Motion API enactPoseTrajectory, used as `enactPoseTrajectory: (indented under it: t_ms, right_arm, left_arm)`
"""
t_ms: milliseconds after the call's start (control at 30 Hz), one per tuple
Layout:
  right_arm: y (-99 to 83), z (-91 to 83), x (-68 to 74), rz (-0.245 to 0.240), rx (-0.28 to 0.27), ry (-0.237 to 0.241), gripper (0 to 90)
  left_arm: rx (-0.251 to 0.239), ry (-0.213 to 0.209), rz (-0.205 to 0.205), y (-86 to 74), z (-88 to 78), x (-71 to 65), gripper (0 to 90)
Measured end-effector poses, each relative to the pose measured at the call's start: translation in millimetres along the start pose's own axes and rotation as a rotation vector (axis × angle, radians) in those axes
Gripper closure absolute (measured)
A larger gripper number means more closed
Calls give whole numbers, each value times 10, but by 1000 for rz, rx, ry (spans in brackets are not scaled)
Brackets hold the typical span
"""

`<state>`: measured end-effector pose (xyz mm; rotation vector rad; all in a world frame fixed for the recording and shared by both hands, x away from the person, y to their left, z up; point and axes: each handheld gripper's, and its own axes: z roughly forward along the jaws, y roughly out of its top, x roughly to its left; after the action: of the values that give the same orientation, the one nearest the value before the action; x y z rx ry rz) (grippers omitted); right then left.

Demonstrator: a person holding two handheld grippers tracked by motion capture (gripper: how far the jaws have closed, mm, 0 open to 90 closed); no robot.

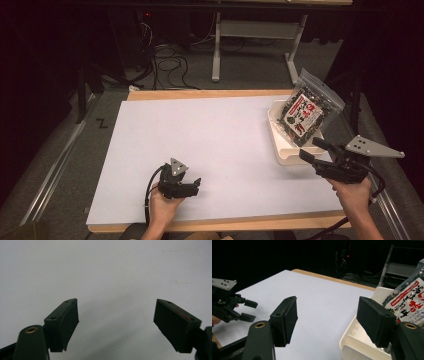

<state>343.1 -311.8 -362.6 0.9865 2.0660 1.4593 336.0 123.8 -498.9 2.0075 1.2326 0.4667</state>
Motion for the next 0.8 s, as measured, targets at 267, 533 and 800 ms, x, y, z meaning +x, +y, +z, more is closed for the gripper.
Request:
enactPoseTrajectory:
  t_ms: [267,533,800]
  right_arm:
    - [-57,90,111,-11,-3,31,342]
    - [-100,214,235,-24,10,65,341]
    - [-147,327,326,-16,27,99,342]
  left_arm:
    - [-3,-2,0,2,-5,-4,206]
    - [-7,3,-1,2,-20,-9,202]
    - [-7,1,0,2,-22,-15,196]
